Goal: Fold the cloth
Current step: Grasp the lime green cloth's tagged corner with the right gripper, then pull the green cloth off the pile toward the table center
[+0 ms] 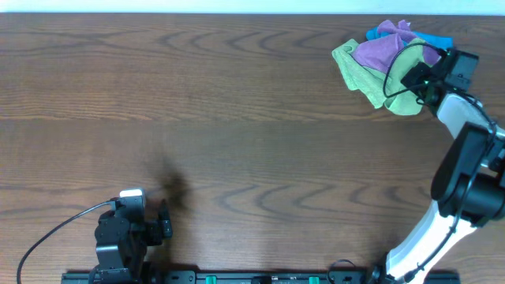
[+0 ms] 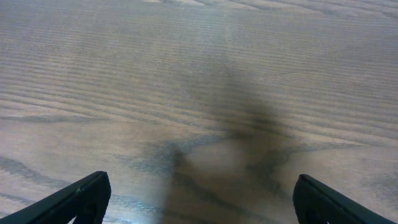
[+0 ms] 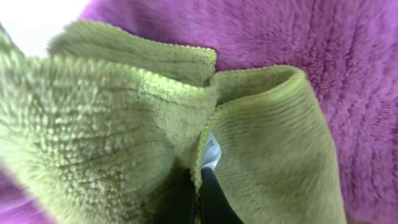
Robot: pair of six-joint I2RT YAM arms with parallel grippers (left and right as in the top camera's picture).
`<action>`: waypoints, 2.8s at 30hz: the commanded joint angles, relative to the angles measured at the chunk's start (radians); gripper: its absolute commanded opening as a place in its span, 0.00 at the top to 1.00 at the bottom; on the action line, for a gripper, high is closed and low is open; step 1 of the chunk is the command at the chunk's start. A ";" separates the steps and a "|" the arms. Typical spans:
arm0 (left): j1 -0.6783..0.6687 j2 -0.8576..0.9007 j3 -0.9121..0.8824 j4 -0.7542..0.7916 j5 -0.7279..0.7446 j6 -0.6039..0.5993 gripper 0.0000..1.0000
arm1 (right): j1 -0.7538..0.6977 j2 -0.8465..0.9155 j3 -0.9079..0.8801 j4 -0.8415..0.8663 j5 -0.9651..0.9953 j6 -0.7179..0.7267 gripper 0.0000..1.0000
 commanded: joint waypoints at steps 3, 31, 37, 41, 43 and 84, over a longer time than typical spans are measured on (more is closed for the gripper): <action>-0.006 -0.006 -0.013 -0.060 -0.029 0.026 0.05 | -0.003 -0.177 0.021 -0.081 -0.027 -0.064 0.99; -0.006 -0.006 -0.013 -0.060 -0.029 0.025 0.05 | 0.055 -0.679 0.021 -0.435 -0.169 -0.205 0.99; -0.006 -0.006 -0.013 -0.060 -0.029 0.026 0.05 | 0.157 -0.725 0.022 -0.442 -0.225 -0.192 0.99; -0.006 -0.006 -0.013 -0.060 -0.029 0.026 0.05 | 0.245 -0.727 0.025 -0.443 -0.273 -0.162 0.99; -0.006 -0.006 -0.013 -0.060 -0.029 0.026 0.05 | 0.309 -0.727 0.025 -0.439 -0.273 -0.150 0.99; -0.006 -0.006 -0.013 0.000 0.187 0.006 0.05 | 0.673 -0.403 0.025 -0.259 0.014 -0.202 0.78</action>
